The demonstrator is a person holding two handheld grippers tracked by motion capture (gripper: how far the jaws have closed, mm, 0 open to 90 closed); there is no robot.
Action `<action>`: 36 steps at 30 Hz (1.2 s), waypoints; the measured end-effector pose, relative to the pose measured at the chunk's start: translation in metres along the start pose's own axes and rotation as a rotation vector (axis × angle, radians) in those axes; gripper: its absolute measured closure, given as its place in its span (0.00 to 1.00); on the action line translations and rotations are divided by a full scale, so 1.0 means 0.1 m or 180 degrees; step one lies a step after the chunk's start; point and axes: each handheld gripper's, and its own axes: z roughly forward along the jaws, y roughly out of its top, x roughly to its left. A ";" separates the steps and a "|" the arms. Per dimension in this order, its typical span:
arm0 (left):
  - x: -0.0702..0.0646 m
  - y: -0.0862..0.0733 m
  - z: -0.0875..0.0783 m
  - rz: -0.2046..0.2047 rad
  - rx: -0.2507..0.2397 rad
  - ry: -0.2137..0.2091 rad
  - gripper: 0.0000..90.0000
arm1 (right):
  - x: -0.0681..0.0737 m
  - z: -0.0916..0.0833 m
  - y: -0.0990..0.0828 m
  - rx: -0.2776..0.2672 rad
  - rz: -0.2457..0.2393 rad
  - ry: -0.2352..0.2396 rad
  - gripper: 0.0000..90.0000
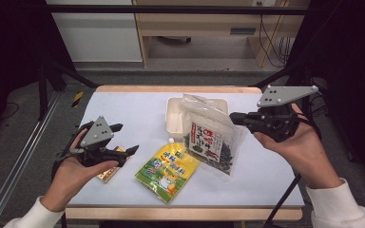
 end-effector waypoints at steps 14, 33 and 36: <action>0.14 0.47 0.08 0.0268 0.0017 -0.0042 0.23 | 0.05 0.36 0.38 0.0068 -0.0184 0.0195 1.00; 0.37 0.65 0.29 0.0504 0.0105 0.0099 0.24 | 0.26 0.80 0.67 0.0155 -0.0357 0.0461 1.00; 0.38 0.64 0.31 0.0533 0.0137 0.0076 0.24 | 0.28 0.84 0.68 0.0175 -0.0377 0.0485 1.00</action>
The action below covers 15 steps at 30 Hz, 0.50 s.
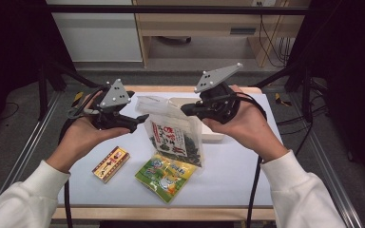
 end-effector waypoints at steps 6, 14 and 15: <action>-0.01 -0.06 0.08 0.0139 0.0144 -0.0087 0.22 | 0.05 0.13 0.07 0.0008 -0.0026 0.0066 1.00; -0.05 -0.08 0.13 0.0219 0.0249 -0.0160 0.36 | 0.09 0.20 0.11 0.0029 -0.0047 0.0092 1.00; -0.05 -0.09 0.14 0.0228 0.0267 -0.0178 0.41 | 0.09 0.21 0.11 0.0035 -0.0052 0.0096 1.00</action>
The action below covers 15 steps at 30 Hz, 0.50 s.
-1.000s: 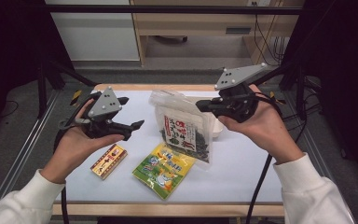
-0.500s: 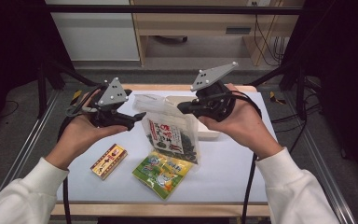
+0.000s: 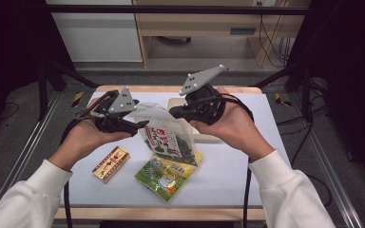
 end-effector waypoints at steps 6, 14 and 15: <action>-0.03 -0.04 0.03 -0.0030 0.0054 -0.0197 0.72 | -0.01 -0.02 -0.02 0.0023 0.0012 -0.0020 1.00; -0.06 -0.04 0.04 0.0077 0.0111 -0.0302 0.87 | -0.05 -0.04 -0.09 0.0025 0.0021 0.0041 1.00; -0.06 -0.04 0.03 0.0061 0.0100 -0.0329 0.87 | -0.05 -0.05 -0.09 0.0024 0.0015 0.0041 1.00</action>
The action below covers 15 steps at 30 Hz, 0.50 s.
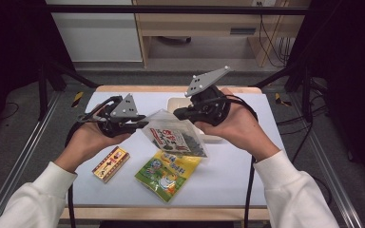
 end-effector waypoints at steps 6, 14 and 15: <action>-0.01 0.01 0.01 0.0022 0.0019 -0.0019 0.90 | -0.01 0.03 0.00 0.0079 -0.0070 -0.0030 0.95; -0.01 0.03 0.02 0.0049 0.0003 -0.0034 0.90 | 0.03 0.17 0.04 0.0305 -0.0227 -0.0090 0.83; -0.01 0.03 0.02 0.0050 0.0000 -0.0036 0.90 | 0.03 0.20 0.04 0.0341 -0.0240 -0.0091 0.82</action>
